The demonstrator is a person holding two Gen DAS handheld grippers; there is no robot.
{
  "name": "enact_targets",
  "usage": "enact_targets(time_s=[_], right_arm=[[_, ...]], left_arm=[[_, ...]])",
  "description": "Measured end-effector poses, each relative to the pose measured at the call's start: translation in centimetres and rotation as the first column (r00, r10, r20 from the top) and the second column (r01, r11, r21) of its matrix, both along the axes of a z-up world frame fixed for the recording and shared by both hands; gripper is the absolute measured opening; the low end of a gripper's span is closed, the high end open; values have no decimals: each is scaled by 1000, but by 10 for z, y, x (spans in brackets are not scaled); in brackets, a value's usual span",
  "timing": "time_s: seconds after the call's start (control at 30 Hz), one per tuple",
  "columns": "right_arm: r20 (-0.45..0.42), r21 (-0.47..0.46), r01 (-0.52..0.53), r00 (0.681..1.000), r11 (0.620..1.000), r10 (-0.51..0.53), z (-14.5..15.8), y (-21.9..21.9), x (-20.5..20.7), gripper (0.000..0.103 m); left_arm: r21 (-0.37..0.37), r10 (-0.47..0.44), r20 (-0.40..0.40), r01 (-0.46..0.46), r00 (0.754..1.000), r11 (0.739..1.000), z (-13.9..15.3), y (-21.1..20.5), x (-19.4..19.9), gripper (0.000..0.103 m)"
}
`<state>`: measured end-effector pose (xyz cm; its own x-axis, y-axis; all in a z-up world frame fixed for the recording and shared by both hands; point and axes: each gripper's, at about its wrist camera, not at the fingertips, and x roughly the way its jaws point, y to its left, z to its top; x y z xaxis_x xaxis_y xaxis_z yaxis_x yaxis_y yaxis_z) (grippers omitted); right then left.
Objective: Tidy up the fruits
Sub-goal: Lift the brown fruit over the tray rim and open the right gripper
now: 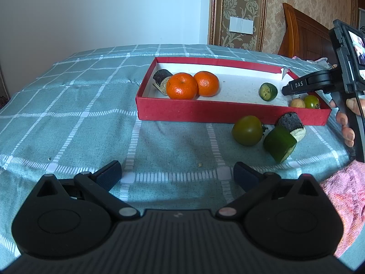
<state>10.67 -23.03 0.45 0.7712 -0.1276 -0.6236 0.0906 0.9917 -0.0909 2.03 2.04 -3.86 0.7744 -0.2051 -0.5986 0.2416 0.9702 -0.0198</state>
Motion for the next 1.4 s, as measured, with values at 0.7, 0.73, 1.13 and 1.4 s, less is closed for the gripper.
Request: enact_targets(time_s=[0.7,0.73,1.13,1.4], right_arm=[[5,-1,-2,1000,1000,2,1,-1,1,25],[6,1,-3,1000,1000,3,1,-2,0,25],[9,9,-38,999,999,38,2,-1,-8,31],[76,42,-67,995,997,64,14,0,-27,69]], left_arm=[[1,0,0,0,1000,1000,0,0,0,103],[1,0,0,0,1000,1000,0,0,0,103],[2,0,0,0,1000,1000,0,0,0,103],[3,0,0,0,1000,1000,0,0,0,103]])
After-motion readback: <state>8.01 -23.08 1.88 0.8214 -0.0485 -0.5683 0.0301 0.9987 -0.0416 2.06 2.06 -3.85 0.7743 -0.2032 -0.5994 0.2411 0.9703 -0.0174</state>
